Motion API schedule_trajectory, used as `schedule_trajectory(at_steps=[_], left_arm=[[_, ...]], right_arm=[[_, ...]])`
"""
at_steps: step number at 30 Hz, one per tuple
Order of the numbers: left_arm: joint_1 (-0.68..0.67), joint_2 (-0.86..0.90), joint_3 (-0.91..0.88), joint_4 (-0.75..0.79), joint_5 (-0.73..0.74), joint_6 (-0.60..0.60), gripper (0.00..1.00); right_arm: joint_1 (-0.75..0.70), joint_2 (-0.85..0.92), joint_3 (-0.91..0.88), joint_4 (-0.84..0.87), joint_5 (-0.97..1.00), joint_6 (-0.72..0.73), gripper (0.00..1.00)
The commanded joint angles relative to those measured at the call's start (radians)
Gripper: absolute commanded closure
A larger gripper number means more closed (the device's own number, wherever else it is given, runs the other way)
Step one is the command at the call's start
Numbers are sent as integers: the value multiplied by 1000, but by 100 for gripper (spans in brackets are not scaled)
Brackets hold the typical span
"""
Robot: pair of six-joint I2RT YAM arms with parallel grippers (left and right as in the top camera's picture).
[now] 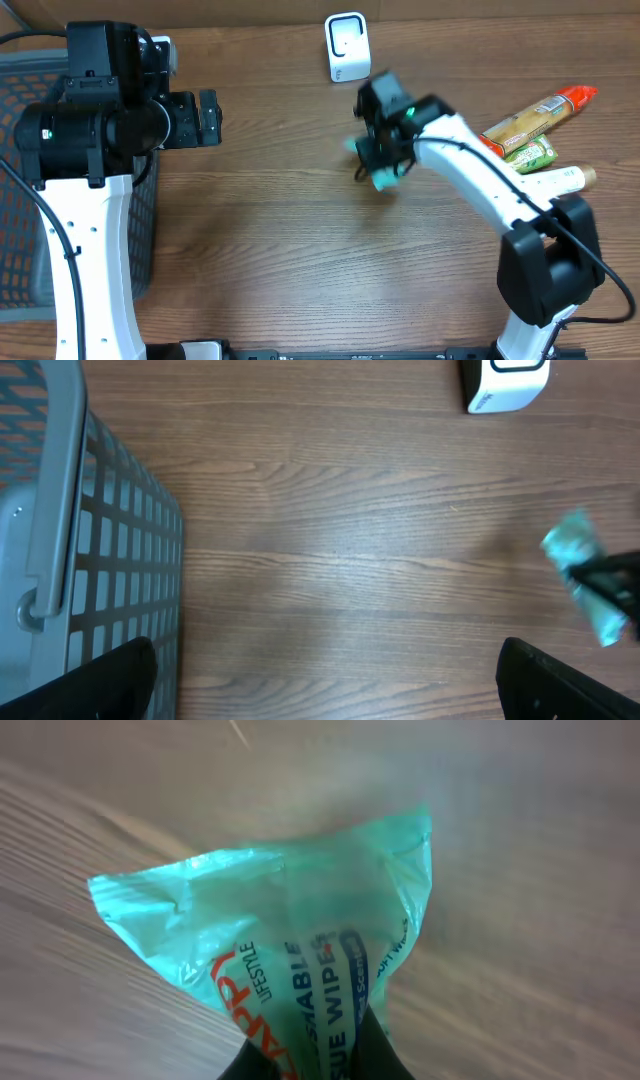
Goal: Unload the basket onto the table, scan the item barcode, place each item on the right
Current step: 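Lift the wipes pack and hold it up to the white scanner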
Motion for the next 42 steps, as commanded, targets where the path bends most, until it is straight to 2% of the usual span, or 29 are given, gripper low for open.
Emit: schedule_trajectory(at_steps=[1, 4, 10, 12, 14, 18, 21, 23, 30, 32, 37, 42], left_arm=[[-5, 4, -3, 4, -6, 15, 0], [-5, 4, -3, 4, -6, 15, 0], [-5, 4, -3, 4, -6, 16, 0], [-5, 4, -3, 4, -6, 15, 0], [-5, 4, -3, 4, -6, 15, 0], [-5, 4, -3, 4, -6, 15, 1], [-5, 4, -3, 4, -6, 15, 0], [-5, 4, -3, 4, -6, 15, 0], [-5, 4, -3, 4, -6, 15, 0], [-5, 4, -3, 4, -6, 15, 0], [-5, 4, -3, 4, -6, 15, 1], [-5, 4, -3, 4, -6, 15, 0]], right_arm=[[-61, -52, 171, -32, -307, 45, 96], [-133, -52, 247, -35, -637, 48, 96], [-265, -52, 257, 19, -1190, 76, 96], [-288, -52, 257, 37, -1296, 77, 96], [-303, -52, 257, 64, -1322, 95, 96], [-300, -52, 257, 172, -1197, 220, 96], [-250, -52, 258, 349, -1048, 362, 97], [-213, -52, 259, 430, -928, 397, 97], [-95, -26, 259, 542, -214, 335, 97], [-71, 7, 259, 611, -81, 314, 97], [-55, 116, 259, 762, 100, 297, 96], [-62, 243, 259, 898, 121, 309, 96]])
